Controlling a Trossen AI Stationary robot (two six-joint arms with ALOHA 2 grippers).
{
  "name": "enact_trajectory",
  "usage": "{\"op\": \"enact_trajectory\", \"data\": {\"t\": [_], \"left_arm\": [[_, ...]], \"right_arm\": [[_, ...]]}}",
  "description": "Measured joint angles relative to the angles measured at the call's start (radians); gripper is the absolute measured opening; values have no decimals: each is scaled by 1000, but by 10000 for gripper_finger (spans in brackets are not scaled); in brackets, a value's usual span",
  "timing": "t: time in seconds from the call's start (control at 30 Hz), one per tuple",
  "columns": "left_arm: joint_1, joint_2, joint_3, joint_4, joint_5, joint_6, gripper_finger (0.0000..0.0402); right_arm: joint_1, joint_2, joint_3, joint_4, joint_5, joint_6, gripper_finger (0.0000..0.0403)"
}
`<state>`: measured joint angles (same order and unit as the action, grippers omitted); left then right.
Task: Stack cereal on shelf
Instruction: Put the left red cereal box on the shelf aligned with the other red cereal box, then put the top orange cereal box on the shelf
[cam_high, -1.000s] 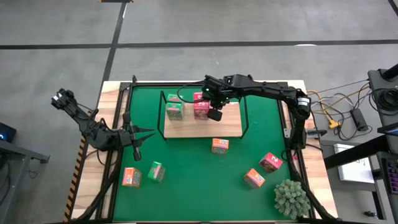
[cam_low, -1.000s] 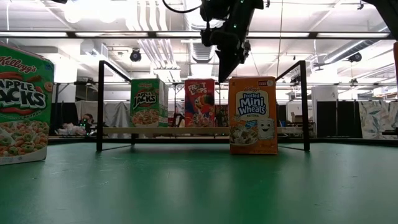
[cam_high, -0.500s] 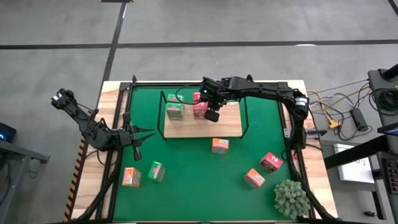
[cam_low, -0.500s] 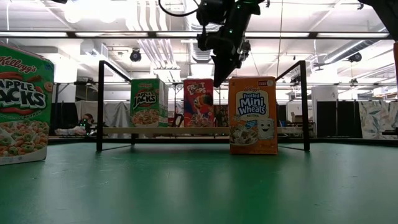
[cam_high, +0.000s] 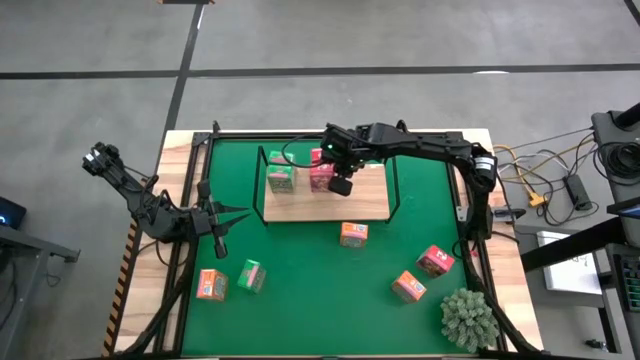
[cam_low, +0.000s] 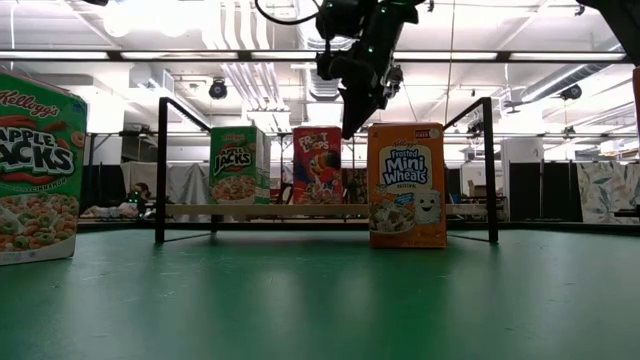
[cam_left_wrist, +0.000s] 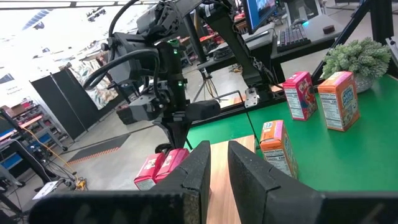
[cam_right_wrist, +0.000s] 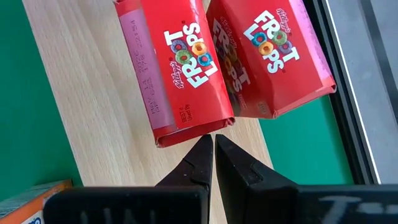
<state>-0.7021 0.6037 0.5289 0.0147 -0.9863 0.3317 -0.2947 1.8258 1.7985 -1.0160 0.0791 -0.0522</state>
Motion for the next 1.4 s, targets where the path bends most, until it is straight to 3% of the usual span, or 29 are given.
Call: {"op": "enact_trajectory", "data": {"t": [0.43,0.63,1.07,1.4], "left_arm": [[0,0,0,0,0,0,39],[0,0,0,0,0,-28,39],[-1,14,0,1,4,-356,39],[-1,140,0,58,64,-436,39]], "right_arm": [[-6,-22,81,-25,64,-45,9],[57,-69,68,-25,62,-53,9],[292,-236,-282,299,63,-60,9],[393,-375,-482,313,62,64,9]]}}
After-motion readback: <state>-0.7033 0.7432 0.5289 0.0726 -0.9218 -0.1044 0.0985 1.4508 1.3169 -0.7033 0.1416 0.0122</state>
